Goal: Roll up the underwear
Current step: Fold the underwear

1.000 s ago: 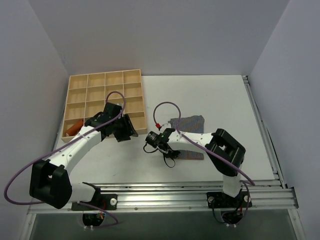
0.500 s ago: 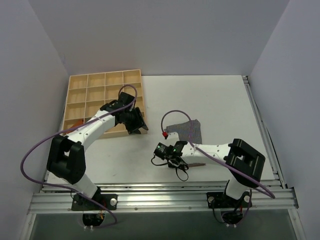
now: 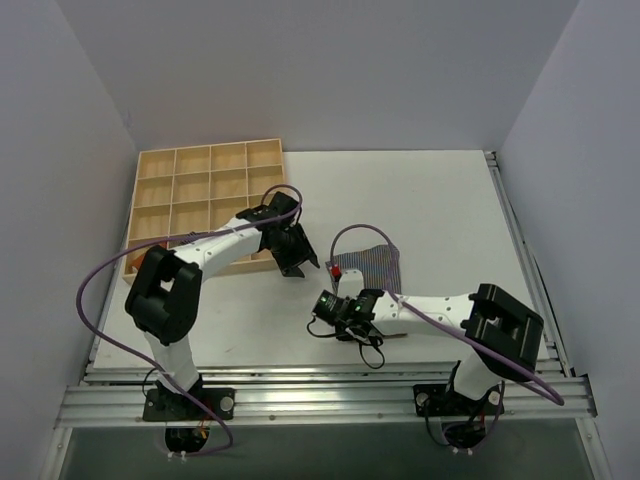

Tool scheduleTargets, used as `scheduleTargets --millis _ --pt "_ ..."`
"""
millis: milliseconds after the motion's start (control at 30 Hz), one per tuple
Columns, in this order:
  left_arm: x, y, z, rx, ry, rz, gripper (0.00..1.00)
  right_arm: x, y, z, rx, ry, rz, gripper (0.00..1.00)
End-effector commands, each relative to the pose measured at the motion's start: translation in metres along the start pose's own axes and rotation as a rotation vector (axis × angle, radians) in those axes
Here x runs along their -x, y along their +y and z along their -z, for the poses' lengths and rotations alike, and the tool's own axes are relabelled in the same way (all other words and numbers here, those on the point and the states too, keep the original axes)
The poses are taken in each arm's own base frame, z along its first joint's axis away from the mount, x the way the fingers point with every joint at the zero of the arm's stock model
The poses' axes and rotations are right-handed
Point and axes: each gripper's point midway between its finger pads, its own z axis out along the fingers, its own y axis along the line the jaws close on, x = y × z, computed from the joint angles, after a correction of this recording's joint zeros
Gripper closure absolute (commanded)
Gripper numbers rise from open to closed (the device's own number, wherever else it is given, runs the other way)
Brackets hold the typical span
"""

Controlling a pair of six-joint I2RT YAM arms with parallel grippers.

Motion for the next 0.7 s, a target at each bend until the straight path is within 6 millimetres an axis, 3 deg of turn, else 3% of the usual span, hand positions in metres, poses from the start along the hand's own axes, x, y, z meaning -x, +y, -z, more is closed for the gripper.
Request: scheduleTargets --millis 0,133,400,667 --pt "0.014 -0.032 -0.002 -0.065 -0.055 0.039 0.43 -0.010 0.001 0.006 0.022 0.020 -0.023 1.00" --pt "0.007 -0.041 -0.010 -0.056 -0.051 0.029 0.43 -0.009 0.002 0.007 0.031 0.008 -0.032 1.00" --pt "0.004 -0.038 -0.038 -0.040 -0.044 0.030 0.42 -0.013 0.003 0.008 0.037 0.012 -0.031 1.00" --pt "-0.001 -0.023 -0.060 -0.003 -0.028 0.027 0.42 -0.015 0.002 0.011 0.043 0.012 -0.036 1.00"
